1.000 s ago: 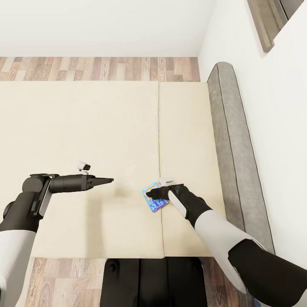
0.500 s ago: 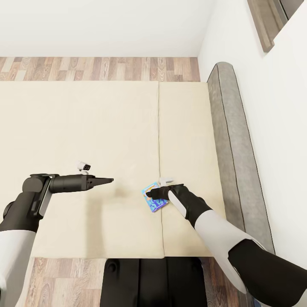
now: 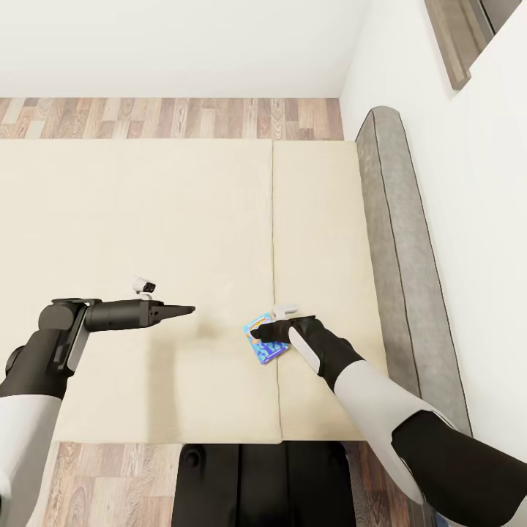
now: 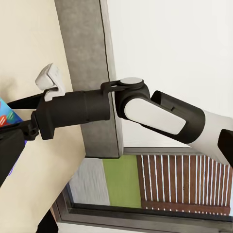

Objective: Put all the toys in the child's room - the three board games (two on the bed and one on the table), the two jigsaw puzzles on the table, and the tennis ball on the table - inside the toy box on the table in the child's room.

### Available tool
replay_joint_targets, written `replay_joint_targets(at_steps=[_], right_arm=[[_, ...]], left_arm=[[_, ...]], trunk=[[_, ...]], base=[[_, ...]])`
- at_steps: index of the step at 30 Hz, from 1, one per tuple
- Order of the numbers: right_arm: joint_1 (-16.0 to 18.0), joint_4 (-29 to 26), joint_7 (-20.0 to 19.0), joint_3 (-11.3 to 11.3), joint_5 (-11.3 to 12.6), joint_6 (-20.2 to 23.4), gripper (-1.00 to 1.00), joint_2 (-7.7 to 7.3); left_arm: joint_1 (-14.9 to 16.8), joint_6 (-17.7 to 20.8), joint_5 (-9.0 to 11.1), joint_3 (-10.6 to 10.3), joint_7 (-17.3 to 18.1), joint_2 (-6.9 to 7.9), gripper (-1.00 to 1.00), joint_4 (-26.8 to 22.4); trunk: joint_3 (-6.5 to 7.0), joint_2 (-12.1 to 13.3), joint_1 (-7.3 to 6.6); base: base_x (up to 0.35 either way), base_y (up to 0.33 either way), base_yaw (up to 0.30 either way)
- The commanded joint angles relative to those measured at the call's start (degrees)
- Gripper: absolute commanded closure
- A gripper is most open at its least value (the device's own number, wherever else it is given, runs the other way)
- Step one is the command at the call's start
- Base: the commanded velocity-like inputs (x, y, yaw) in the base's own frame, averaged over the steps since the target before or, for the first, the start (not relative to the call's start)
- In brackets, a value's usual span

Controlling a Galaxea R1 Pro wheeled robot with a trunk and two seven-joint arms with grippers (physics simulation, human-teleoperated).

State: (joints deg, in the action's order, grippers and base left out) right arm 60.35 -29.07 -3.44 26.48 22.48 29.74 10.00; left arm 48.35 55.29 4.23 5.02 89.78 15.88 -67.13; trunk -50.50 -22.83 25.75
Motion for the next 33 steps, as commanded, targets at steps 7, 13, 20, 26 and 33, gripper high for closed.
replay_joint_targets(at_steps=[7,13,20,26,33], right_arm=[[0.04,-0.03,-0.13,0.06,-0.16,0.23,-1.0,0.0],[0.05,-0.03,-0.09,0.06,-0.16,0.19,-1.0,0.0],[0.04,-0.03,-0.08,0.06,-0.17,0.15,-1.0,0.0],[0.04,-0.06,-0.11,0.06,-0.16,0.14,-1.0,0.0],[0.04,-0.11,-0.1,0.06,-0.16,0.14,-1.0,0.0]], left_arm=[[0.02,0.61,-0.02,-0.01,0.22,0.03,-1.0,-0.02],[0.03,0.61,-0.02,-0.01,0.22,0.03,-1.0,-0.02],[0.02,0.61,-0.02,0.0,0.22,0.03,-1.0,-0.02],[0.01,0.61,-0.02,0.04,0.22,0.03,-1.0,-0.02],[0.03,0.61,-0.02,0.07,0.22,0.03,-1.0,-0.02]], trunk=[[-0.06,-0.09,0.03],[-0.06,-0.09,0.03],[-0.06,-0.09,0.03],[-0.06,-0.09,0.03],[-0.06,-0.09,0.03]], base=[[0.0,0.0,0.0],[0.0,0.0,0.0],[0.0,0.0,0.0],[0.0,0.088,0.0],[0.0,0.067,0.0]])
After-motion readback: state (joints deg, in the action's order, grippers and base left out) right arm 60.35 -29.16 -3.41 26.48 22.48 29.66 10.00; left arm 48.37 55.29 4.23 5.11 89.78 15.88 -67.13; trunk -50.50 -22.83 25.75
